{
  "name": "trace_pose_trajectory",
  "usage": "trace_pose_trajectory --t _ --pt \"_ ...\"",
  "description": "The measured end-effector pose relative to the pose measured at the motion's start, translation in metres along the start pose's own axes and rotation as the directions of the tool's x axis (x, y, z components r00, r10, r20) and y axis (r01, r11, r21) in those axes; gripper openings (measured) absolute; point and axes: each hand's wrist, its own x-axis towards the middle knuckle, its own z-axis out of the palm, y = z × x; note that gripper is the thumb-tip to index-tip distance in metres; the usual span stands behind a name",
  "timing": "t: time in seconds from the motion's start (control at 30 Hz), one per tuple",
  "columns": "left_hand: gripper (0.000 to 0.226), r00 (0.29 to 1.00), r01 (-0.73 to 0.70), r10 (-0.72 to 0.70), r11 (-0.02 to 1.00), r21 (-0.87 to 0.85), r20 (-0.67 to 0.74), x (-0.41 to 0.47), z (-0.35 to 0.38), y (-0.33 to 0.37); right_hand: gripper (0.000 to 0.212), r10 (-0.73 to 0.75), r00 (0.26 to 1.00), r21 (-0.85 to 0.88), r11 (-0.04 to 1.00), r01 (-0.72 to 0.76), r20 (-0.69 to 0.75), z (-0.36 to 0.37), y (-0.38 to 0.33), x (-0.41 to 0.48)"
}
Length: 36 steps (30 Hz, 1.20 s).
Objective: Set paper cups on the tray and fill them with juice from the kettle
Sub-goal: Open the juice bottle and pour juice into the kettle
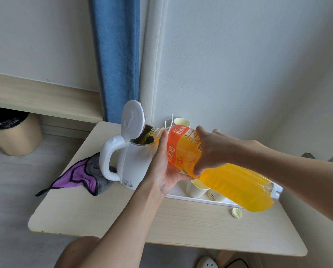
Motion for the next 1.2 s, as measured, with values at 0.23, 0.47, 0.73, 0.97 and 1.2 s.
trace_pose_trajectory --t 0.23,0.47,0.73,0.97,1.2 --pt "0.071 1.000 -0.002 0.002 1.000 -0.005 0.005 -0.0008 0.0007 -0.0003 0.121 -0.001 1.000 -0.004 1.000 0.001 -0.001 -0.0004 -0.0001 -0.0013" --pt "0.073 1.000 -0.009 0.009 1.000 -0.006 0.008 0.0003 0.0002 -0.0022 0.119 0.000 1.000 -0.011 1.000 0.000 -0.003 -0.0005 0.0002 -0.0014" --pt "0.074 1.000 -0.013 0.013 1.000 -0.005 0.018 0.0009 -0.0003 -0.0026 0.121 0.004 1.000 -0.019 1.000 -0.004 -0.006 -0.0009 -0.0001 -0.0016" --pt "0.076 1.000 -0.005 0.006 1.000 -0.010 0.025 0.0011 0.0001 -0.0025 0.122 0.003 1.000 -0.026 1.000 -0.003 -0.007 -0.0028 -0.0011 -0.0028" --pt "0.074 1.000 -0.007 0.008 1.000 -0.014 0.017 0.0004 0.0005 -0.0023 0.122 0.000 1.000 -0.033 0.999 0.000 -0.010 -0.0034 -0.0010 -0.0039"
